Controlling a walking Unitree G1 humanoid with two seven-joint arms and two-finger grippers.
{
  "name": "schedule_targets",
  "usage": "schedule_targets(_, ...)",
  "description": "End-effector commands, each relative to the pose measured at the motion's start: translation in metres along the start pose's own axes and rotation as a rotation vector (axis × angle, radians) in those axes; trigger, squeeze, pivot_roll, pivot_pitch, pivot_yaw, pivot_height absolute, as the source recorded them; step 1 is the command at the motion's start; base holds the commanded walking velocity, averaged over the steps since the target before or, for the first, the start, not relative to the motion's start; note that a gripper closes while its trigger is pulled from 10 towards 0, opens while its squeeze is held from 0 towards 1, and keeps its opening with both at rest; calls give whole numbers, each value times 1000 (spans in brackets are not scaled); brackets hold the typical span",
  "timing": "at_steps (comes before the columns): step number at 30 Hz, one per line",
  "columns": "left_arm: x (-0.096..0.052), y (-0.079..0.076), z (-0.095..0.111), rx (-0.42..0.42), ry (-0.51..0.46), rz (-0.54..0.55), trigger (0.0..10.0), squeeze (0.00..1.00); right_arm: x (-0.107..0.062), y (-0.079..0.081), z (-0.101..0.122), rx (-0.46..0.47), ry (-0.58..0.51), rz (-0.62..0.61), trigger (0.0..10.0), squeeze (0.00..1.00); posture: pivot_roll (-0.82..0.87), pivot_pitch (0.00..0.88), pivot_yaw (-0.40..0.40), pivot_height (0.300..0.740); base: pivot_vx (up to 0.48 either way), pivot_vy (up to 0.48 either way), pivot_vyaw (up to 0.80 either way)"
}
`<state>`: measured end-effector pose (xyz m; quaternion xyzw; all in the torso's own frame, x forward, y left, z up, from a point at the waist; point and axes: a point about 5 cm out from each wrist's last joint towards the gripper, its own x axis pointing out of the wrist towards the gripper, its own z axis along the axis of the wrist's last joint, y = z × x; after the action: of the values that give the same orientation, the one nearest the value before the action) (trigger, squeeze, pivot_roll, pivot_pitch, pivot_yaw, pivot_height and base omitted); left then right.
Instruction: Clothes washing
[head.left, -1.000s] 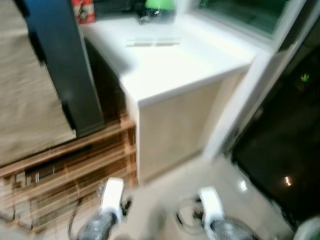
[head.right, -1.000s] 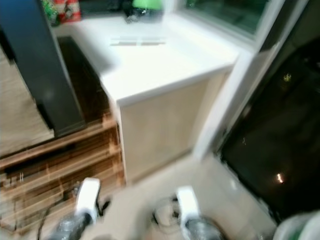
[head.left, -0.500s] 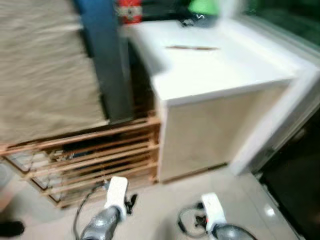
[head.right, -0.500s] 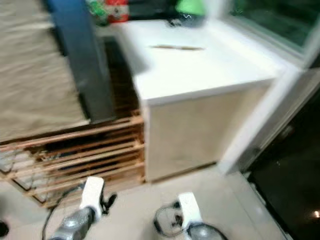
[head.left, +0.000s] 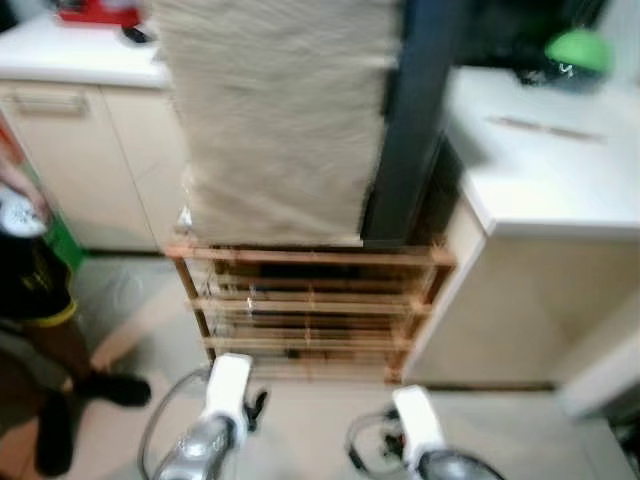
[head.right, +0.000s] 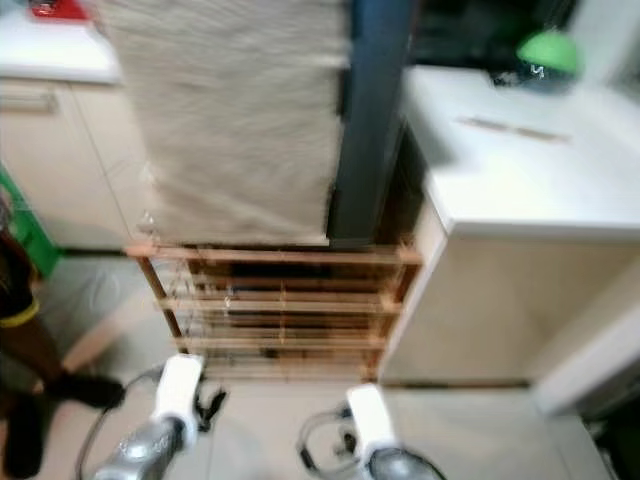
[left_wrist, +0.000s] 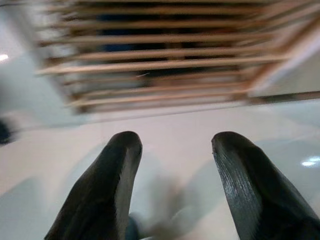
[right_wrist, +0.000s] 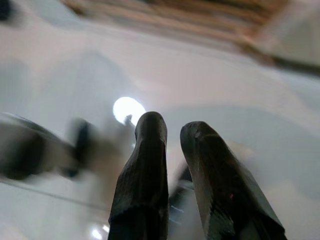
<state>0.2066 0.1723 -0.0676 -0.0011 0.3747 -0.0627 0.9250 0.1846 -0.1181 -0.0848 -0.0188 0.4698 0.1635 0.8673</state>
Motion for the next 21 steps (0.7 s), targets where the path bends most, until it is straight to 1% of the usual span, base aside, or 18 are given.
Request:
schedule_targets(1,5,-12,10,11,-32,-26,10000,0,-3,-15,-2,3,-2,-54,10000,0,8,0,-45,740,0,0,0)
schedule_targets(8,5,-10,13,14,-54,14,10000,0,-4,-17,-3,-3,-1,-78,10000,0,5,0,-44,740,0,0,0)
schedule_targets(11,4,-4,19,26,-89,63,10000,0,-6,-27,0,42,-23,-147,10000,0,3,0,-43,740,0,0,0)
schedule_targets(12,5,-3,19,32,-89,70,10000,0,-6,-30,2,59,-30,-162,10000,0,3,0,-43,740,0,0,0)
schedule_targets(14,5,-2,19,26,-83,76,10000,0,-7,-34,2,63,-33,-185,10000,0,2,0,-44,740,0,0,0)
schedule_targets(21,5,0,17,20,-64,97,10000,0,-10,-39,-5,79,-8,-202,10000,0,-9,0,-38,740,0,0,0)
